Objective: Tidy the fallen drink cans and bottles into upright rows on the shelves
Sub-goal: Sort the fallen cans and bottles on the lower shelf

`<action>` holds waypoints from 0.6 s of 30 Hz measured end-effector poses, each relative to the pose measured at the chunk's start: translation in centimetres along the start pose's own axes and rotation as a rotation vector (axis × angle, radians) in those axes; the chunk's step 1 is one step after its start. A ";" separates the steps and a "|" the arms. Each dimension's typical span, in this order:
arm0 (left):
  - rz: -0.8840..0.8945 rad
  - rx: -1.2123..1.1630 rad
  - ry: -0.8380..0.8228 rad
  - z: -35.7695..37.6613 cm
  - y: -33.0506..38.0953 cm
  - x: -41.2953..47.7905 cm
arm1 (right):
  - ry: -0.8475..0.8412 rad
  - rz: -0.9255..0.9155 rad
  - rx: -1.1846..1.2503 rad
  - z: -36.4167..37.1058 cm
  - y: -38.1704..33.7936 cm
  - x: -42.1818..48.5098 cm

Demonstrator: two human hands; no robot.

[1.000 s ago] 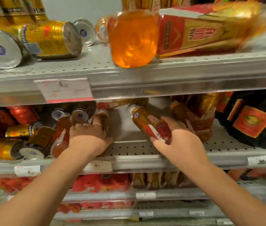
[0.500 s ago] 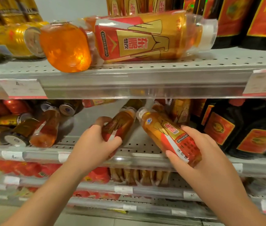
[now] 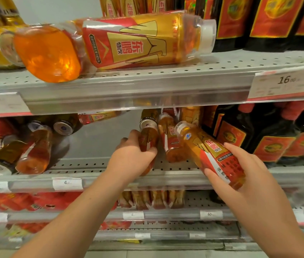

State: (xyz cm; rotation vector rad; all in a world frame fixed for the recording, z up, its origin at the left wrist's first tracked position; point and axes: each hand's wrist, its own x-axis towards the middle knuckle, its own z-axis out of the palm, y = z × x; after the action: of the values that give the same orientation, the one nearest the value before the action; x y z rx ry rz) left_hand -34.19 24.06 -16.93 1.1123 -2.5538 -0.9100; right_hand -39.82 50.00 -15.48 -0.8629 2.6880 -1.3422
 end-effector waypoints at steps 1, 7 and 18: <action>0.005 0.026 -0.007 0.1 0.3 0.1 | 0.001 0.001 -0.003 0.1 -0.1 -0.1; -0.008 0.070 -0.076 0.8 1.3 0.8 | -0.006 -0.023 -0.014 0.9 -1.2 0.2; 0.091 -0.097 0.092 -1.8 -0.7 7.7 | -0.072 -0.040 -0.052 1.9 -1.4 2.4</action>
State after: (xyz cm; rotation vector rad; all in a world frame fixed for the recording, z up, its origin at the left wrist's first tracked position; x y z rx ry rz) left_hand -38.39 17.31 -16.38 0.9783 -2.4366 -0.9274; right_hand -40.67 46.80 -15.08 -0.9549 2.6762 -1.2289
